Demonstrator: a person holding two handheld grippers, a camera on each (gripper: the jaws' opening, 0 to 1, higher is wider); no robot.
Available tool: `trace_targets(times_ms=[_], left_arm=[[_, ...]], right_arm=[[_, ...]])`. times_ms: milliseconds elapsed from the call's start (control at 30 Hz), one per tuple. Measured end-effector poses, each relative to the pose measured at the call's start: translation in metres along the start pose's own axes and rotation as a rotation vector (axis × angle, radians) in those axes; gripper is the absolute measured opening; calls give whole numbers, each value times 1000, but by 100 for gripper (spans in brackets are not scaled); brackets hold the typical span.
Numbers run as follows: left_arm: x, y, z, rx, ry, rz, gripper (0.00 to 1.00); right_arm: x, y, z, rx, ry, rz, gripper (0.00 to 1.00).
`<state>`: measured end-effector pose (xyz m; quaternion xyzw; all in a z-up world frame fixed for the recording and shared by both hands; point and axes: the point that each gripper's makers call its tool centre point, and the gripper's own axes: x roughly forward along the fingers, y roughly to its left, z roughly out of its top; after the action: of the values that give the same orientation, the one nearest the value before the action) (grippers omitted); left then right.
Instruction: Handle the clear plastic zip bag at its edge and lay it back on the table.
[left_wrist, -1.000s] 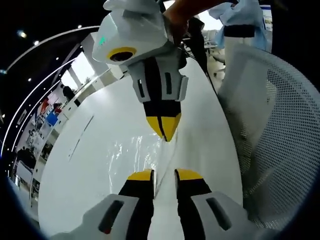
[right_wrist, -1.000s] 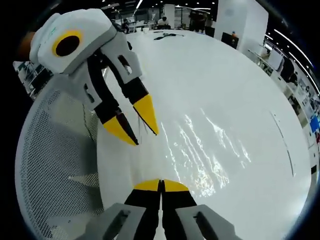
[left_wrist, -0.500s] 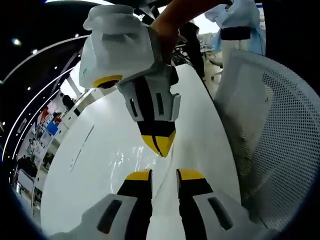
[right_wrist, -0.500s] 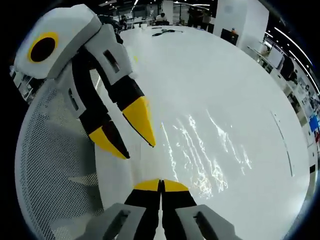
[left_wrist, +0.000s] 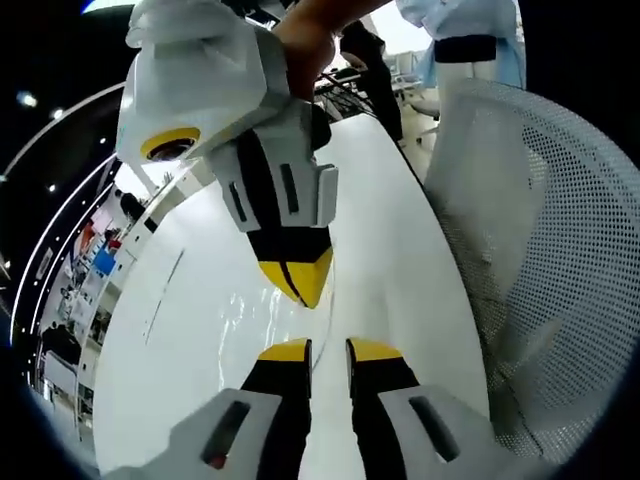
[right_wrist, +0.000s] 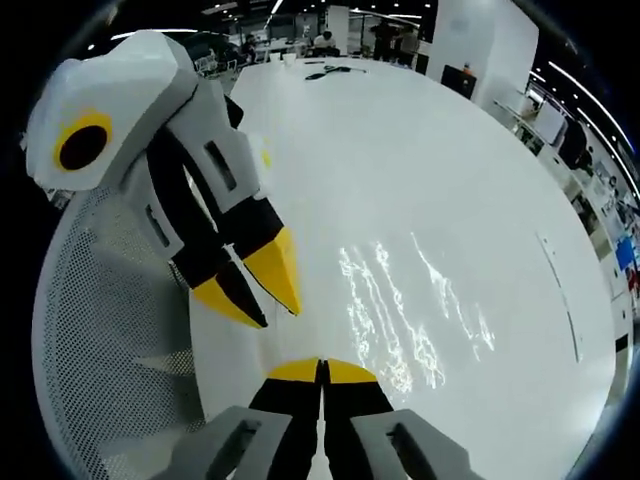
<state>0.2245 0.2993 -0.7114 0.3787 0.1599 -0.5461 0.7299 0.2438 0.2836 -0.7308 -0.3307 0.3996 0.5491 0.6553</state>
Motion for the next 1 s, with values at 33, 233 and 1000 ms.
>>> trace_targets(times_ms=[33,233,1000], left_arm=[[0,1,-1,1,6,2,10],[1,4,-3,8,22,15,4],[-1,8,-4,-40,50,16,0]], right_arm=[[0,0,0,0,-1,-1,0],[-8,-2,6,-7,-19,-21,0],[-30,-29,34,-43,-133,-170,0]])
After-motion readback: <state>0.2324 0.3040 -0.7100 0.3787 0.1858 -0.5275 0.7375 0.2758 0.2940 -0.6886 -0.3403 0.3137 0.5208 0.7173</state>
